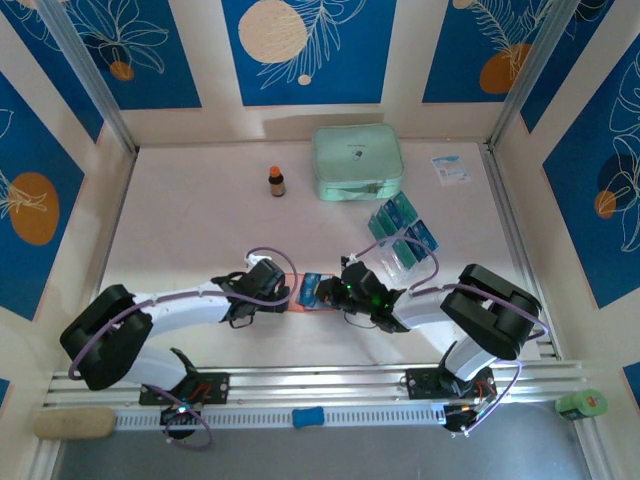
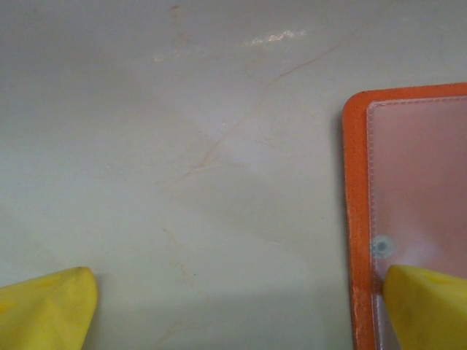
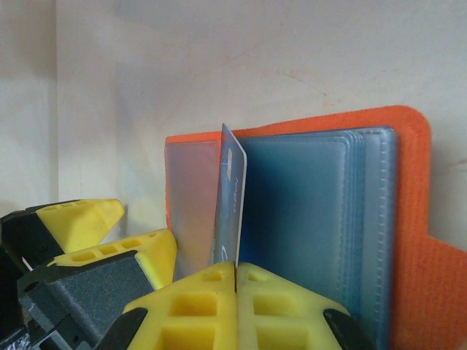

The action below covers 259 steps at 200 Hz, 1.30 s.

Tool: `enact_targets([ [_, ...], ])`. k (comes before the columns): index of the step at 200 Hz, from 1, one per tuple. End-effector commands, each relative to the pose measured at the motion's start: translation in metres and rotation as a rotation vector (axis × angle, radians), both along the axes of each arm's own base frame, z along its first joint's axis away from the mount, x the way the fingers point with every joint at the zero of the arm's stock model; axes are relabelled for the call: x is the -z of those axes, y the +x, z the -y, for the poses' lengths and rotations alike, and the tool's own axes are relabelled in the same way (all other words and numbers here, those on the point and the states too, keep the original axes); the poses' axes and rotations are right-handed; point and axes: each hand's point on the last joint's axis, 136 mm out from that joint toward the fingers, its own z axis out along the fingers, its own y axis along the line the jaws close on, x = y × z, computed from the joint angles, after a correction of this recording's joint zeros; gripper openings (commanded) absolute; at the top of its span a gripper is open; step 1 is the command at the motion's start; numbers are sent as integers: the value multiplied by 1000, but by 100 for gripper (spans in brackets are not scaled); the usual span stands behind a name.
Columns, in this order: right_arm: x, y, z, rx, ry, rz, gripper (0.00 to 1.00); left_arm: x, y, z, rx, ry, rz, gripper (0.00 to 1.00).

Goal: Put the credit cards into the card holder
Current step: Insert the credit card into the card slot.

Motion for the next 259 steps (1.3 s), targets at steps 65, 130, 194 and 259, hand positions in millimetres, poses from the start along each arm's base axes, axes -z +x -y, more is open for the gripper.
enact_targets([
  [65,18,-12,6,-29,-40,-88,0,10,-3,-9,-24,21,-13,100],
  [130,22,-12,3,-50,-39,-130,0,8,-2,-8,-25,13,-10,100],
  [194,27,-11,-2,-74,-29,-180,0,8,-2,-7,-24,11,-11,100],
  [259,29,-11,-11,-120,-29,-225,0,6,0,-4,-21,-1,-6,100],
])
